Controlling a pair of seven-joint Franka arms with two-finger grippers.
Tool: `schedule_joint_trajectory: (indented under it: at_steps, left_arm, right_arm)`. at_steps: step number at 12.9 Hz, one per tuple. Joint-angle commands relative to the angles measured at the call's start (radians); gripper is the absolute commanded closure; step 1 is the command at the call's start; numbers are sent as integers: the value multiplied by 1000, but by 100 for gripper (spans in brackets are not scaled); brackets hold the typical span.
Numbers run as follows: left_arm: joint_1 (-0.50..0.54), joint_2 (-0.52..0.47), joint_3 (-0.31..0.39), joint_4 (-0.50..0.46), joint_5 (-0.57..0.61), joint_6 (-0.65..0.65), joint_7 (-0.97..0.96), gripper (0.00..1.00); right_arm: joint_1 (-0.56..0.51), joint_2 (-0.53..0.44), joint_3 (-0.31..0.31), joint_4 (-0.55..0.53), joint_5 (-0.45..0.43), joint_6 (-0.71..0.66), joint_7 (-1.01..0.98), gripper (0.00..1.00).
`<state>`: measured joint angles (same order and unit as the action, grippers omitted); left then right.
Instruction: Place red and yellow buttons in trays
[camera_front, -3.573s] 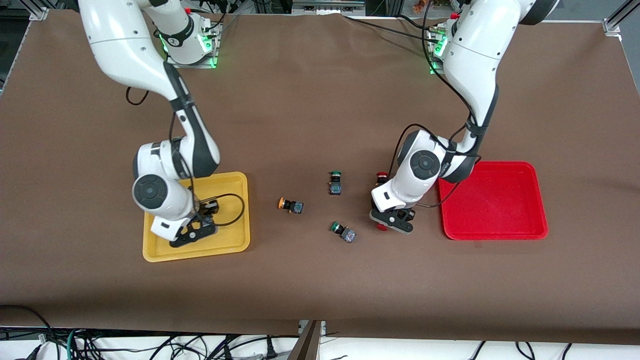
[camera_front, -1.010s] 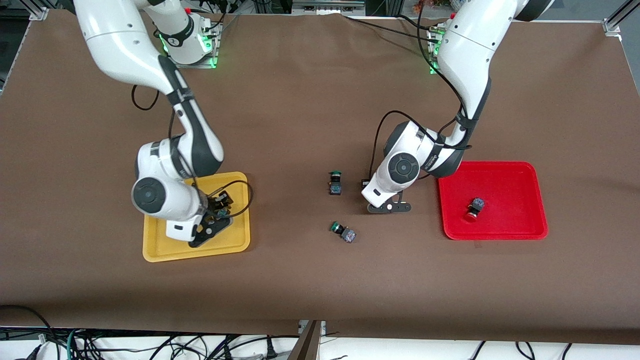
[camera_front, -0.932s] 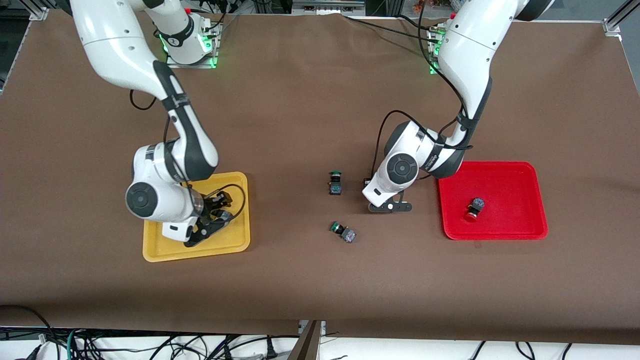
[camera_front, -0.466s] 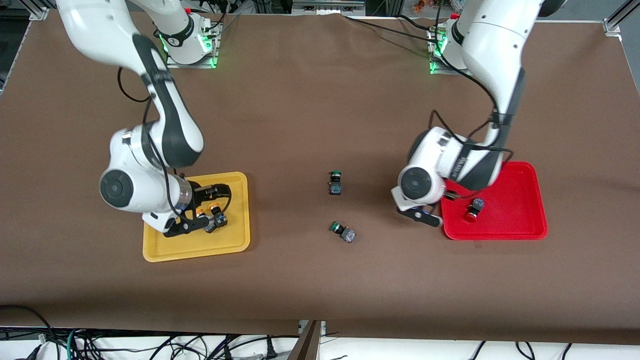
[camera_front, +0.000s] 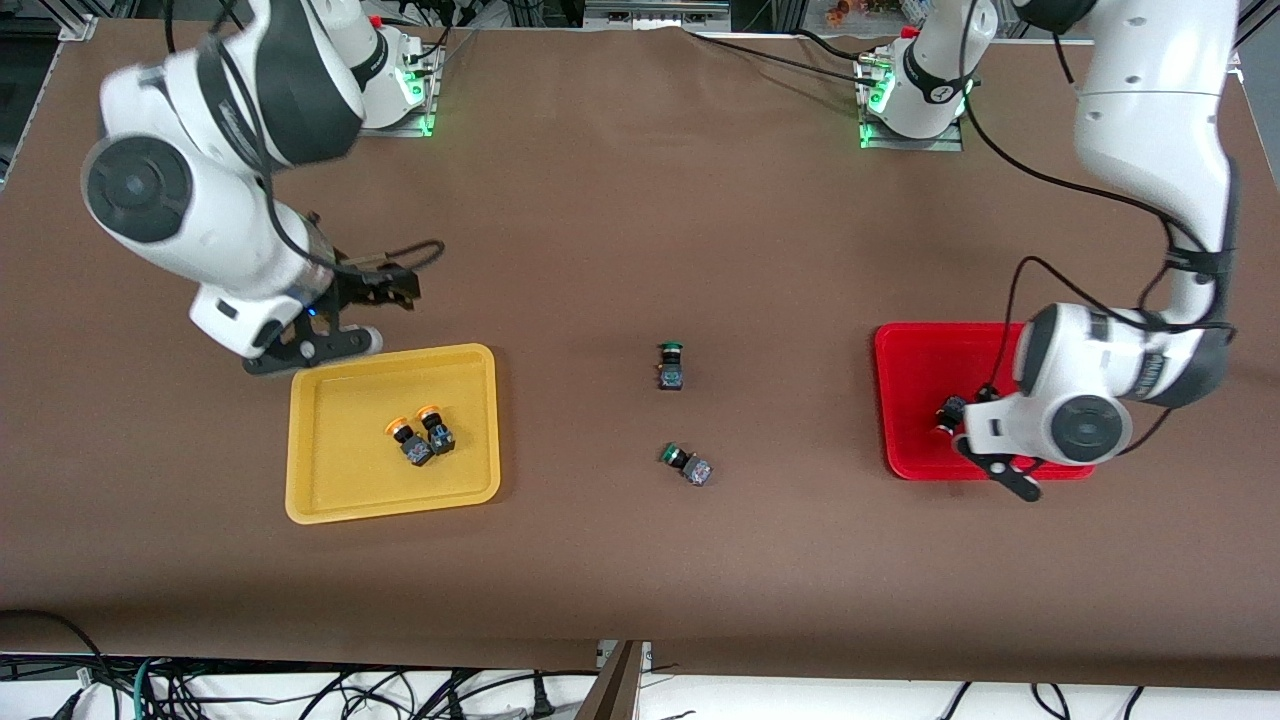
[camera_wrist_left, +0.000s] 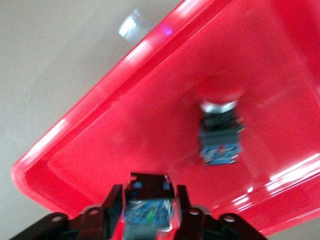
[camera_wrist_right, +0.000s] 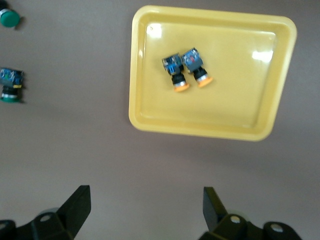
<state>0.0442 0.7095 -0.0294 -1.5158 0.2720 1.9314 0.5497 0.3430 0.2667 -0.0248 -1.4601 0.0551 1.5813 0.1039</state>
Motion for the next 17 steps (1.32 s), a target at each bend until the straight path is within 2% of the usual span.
schedule_joint_trajectory:
  at_steps: [1, 4, 7, 10, 12, 13, 14, 16, 17]
  left_arm:
    - [6, -18, -20, -14, -42, -3, 41, 0]
    - [17, -187, -55, -4, -80, -118, 26, 0]
    - [17, -364, -55, 28, -215, -216, -118, 0]
    - [8, -407, -58, 161, -215, -406, -184, 0]
    - [19, -407, -46, 216, -221, -431, -381, 0]
    - [19, -438, -46, 200, -221, -425, -480, 0]
    - [11, -503, -40, 110, -253, -407, -554, 0]
    - [9, -702, -38, -192, -257, -153, -734, 0]
    - [6, -732, -29, -236, -257, -103, -749, 0]
  right_arm:
    - [-2, -128, 3, -127, -27, -17, 20, 1]
    - [-2, -231, 5, -267, -43, 46, 22, 1]
    - [-2, -257, 3, -296, -49, 54, 19, 1]
    - [-13, -239, -26, -253, -54, 46, -1, 1]
    - [-15, -213, -59, -215, -38, 42, -33, 1]
    - [-13, -219, -60, -213, -40, 34, -44, 1]
    - [-13, -227, -58, -218, -49, 19, -38, 1]
    - [-13, -241, -58, -214, -51, 17, -44, 1]
    - [-13, -239, -58, -203, -54, 17, -50, 1]
